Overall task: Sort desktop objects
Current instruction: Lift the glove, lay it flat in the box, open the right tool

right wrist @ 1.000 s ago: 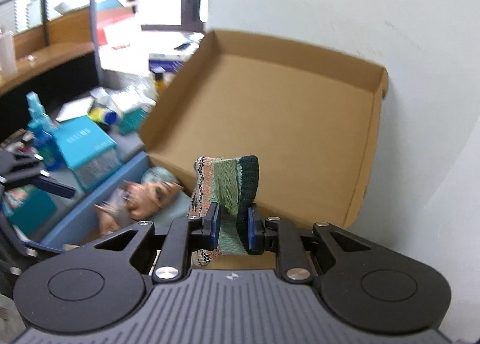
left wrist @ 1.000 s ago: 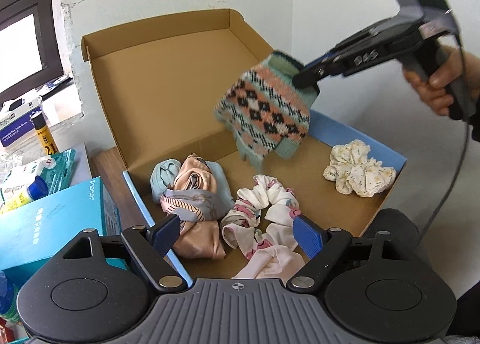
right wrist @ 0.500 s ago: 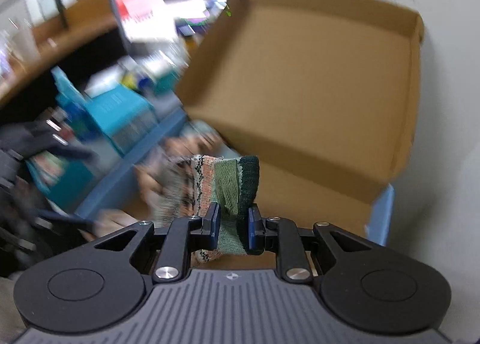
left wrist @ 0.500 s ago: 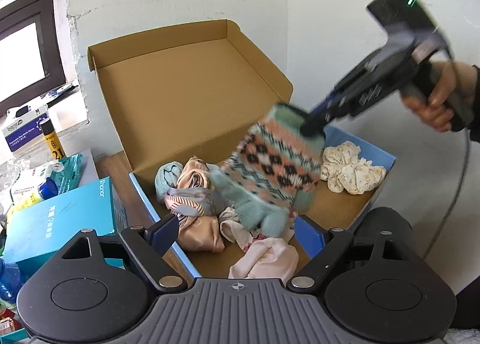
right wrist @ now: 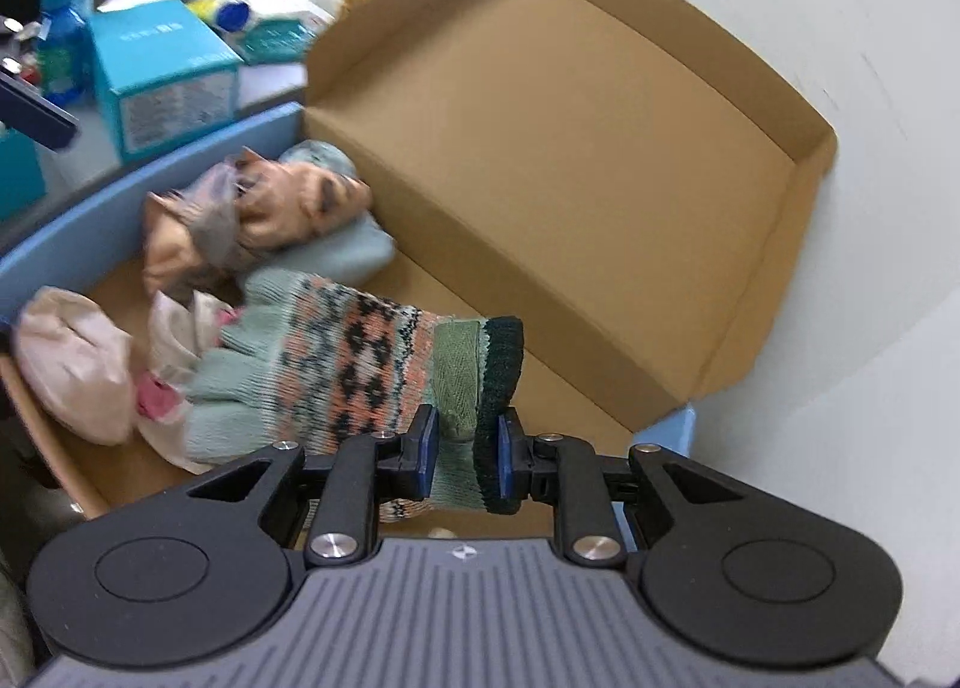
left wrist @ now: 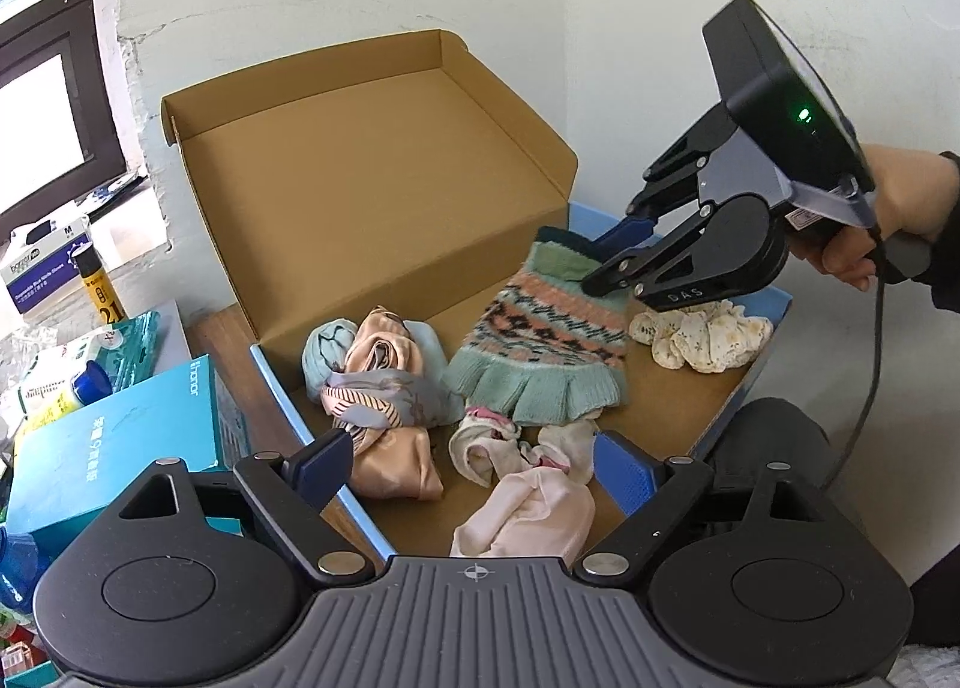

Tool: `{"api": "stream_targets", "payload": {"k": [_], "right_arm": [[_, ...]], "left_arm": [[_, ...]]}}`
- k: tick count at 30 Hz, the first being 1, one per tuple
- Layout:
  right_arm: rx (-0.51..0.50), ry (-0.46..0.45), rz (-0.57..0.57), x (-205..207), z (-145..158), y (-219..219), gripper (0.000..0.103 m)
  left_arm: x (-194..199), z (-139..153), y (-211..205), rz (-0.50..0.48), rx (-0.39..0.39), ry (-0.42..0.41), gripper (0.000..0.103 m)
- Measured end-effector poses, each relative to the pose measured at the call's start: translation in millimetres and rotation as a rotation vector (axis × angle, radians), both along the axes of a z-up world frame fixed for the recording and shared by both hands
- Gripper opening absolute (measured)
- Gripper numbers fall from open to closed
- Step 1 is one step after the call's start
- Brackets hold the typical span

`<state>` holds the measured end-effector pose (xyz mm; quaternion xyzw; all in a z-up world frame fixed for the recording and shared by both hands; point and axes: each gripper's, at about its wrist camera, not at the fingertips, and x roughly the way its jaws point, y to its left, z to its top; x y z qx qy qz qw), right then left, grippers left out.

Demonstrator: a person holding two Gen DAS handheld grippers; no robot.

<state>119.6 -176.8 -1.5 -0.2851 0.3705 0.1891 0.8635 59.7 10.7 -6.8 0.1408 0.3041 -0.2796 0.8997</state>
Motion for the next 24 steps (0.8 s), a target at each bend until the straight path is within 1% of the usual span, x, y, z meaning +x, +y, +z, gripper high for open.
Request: {"api": "stream_targets", "payload": {"k": [7,14,15,16,18,20,24], "right_arm": [[0.146,0.075,0.07,-9.0,12.3,14.4,0.024],[0.242,0.113,0.064,-6.2,10.3,5.8,0.025],[0.252,0.121,0.072,-6.8,8.5,5.1,0.03],[0.259,0.129,0.082,-7.3,5.9,5.4,0.033],[0.258,0.132,0.093,-9.1,1.9,5.8,0.041],[0.256,0.129,0.09,-7.1,-3.1,5.7,0.045],[0.296,0.128,0.041,4.8,-7.6,-7.1,0.045]], "left_arm": [[1.6,-0.5,0.4,-0.018,0.012,-0.009,0.089],[5.4,-3.0,-1.7,-0.022,0.017,-0.005,0.089],[6.1,-3.5,-2.2,-0.021,0.019,-0.003,0.089],[7.0,-4.0,-2.7,-0.021,0.02,0.0,0.089],[9.3,-5.4,-3.8,-0.022,0.021,0.005,0.089],[11.3,-6.6,-5.4,-0.023,0.024,0.009,0.089],[13.9,-7.6,-8.7,-0.029,0.034,0.008,0.089]]}}
